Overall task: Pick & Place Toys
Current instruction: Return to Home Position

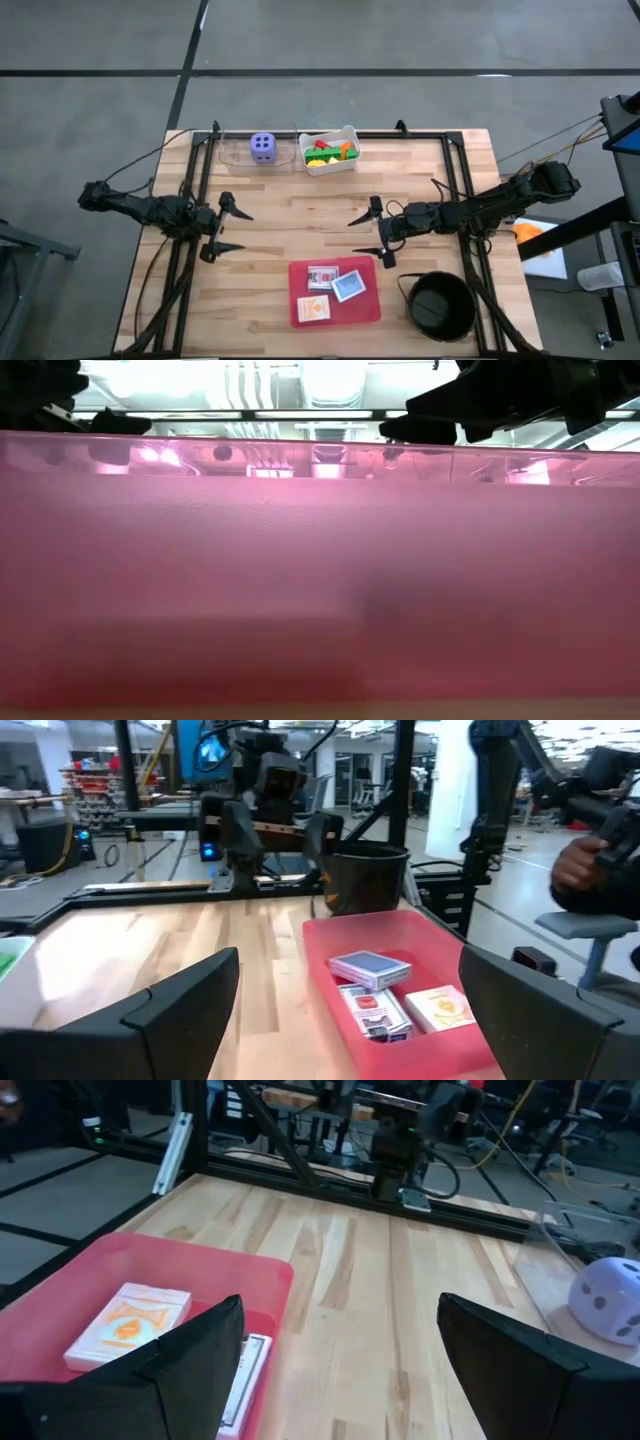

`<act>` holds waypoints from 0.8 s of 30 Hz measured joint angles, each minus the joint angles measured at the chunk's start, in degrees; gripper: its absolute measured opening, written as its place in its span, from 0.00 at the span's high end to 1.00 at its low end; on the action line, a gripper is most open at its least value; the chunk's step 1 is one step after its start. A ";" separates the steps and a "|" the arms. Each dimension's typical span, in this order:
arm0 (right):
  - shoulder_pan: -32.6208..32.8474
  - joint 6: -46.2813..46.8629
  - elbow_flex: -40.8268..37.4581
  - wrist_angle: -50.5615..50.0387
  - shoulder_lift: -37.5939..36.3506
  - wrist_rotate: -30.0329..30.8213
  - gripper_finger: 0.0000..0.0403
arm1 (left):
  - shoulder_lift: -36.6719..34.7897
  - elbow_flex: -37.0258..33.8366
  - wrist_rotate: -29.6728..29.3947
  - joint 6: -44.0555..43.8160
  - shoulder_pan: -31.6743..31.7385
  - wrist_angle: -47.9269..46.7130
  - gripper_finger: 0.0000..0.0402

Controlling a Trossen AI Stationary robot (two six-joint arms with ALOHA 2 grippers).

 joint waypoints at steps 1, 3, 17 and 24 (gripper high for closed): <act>0.00 0.02 0.00 0.00 0.00 -0.50 0.18 | -1.37 0.00 -0.46 -0.02 0.22 -1.49 0.06; 0.02 0.02 0.00 0.00 0.00 -1.25 0.18 | -4.15 -0.02 -1.73 -0.22 0.57 -4.24 0.06; 0.00 0.52 -0.07 0.87 -0.04 -2.14 0.18 | -7.31 -5.05 -3.35 -1.43 2.51 0.03 0.06; -0.01 1.05 -0.04 1.52 -0.04 -2.04 0.18 | -7.07 -5.05 -2.24 -1.27 2.66 -0.20 0.06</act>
